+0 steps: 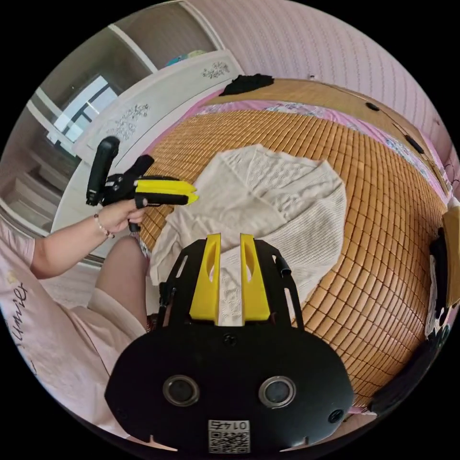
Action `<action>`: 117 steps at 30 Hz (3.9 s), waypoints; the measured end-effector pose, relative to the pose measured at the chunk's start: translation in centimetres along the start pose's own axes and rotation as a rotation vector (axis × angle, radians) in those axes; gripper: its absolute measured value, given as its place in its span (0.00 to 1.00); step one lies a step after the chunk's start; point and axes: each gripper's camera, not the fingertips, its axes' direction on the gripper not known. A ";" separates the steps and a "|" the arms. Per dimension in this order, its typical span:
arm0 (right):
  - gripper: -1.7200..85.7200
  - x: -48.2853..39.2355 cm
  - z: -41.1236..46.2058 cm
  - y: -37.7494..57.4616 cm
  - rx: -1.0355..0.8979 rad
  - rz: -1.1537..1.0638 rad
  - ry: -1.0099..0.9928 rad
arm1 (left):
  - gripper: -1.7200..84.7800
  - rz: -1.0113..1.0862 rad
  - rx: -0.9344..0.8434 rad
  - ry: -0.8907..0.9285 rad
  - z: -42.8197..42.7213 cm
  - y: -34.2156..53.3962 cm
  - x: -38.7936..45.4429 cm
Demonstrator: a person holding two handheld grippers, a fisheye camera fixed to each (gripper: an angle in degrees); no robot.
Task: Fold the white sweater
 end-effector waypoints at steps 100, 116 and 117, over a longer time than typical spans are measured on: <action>0.13 -13.7 31.5 0.4 -0.246 -0.286 0.183 | 0.07 -0.069 -0.002 -0.032 2.9 25.0 1.6; 0.17 -14.8 40.7 -25.1 -0.148 -0.366 0.157 | 0.08 -0.191 -0.015 -0.261 7.7 21.4 -6.7; 0.16 -14.6 42.3 -26.1 -0.187 -0.361 0.176 | 0.07 -0.195 0.023 -0.247 7.6 21.9 -6.8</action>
